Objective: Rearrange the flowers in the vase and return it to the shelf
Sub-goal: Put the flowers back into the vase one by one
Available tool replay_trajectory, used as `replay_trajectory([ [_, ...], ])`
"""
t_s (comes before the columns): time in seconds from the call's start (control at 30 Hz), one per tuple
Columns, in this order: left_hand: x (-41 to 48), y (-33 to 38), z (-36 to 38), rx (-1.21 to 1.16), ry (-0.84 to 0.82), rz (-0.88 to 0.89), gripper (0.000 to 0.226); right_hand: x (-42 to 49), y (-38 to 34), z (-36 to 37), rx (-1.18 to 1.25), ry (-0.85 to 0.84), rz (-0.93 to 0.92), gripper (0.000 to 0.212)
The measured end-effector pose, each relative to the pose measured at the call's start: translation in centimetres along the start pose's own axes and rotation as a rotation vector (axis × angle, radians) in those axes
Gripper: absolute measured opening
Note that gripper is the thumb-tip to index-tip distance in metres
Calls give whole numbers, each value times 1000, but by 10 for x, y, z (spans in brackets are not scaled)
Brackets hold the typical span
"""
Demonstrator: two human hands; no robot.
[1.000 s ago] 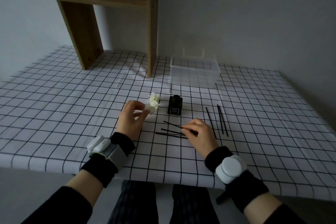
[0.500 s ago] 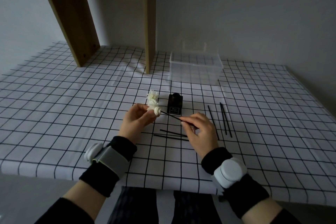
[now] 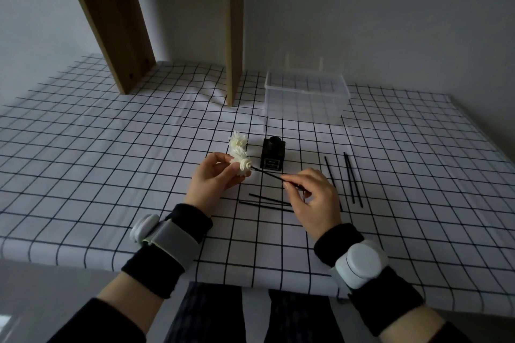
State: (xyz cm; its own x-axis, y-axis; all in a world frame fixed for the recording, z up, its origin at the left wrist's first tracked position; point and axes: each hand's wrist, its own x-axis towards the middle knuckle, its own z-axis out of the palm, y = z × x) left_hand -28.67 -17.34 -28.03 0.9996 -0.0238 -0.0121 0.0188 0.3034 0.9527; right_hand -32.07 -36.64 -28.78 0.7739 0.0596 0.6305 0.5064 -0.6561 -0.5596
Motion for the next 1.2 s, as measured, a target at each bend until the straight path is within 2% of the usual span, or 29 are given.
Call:
replay_trajectory([
  [0.37,-1,-3,-1,67,-7,38,17,-1,-2,-1,-29,-15,51,10],
  [0.6,-4,-3,-1,352,9,254,22,0,-2,-1,-35,-29,56,10],
  [0.77,-10,-1,4,397,21,376,27,-1,-3,0,-35,-19,47,10],
  [0.97,-12,-4,5,487,30,437,17,-1,-5,-1,-65,-41,38,8],
  [1.13,-11,-2,5,466,11,452,17,0,-8,-2,-88,-69,35,9],
  [1.2,-11,-4,4,368,5,403,17,-1,-8,0,-60,-85,88,10],
])
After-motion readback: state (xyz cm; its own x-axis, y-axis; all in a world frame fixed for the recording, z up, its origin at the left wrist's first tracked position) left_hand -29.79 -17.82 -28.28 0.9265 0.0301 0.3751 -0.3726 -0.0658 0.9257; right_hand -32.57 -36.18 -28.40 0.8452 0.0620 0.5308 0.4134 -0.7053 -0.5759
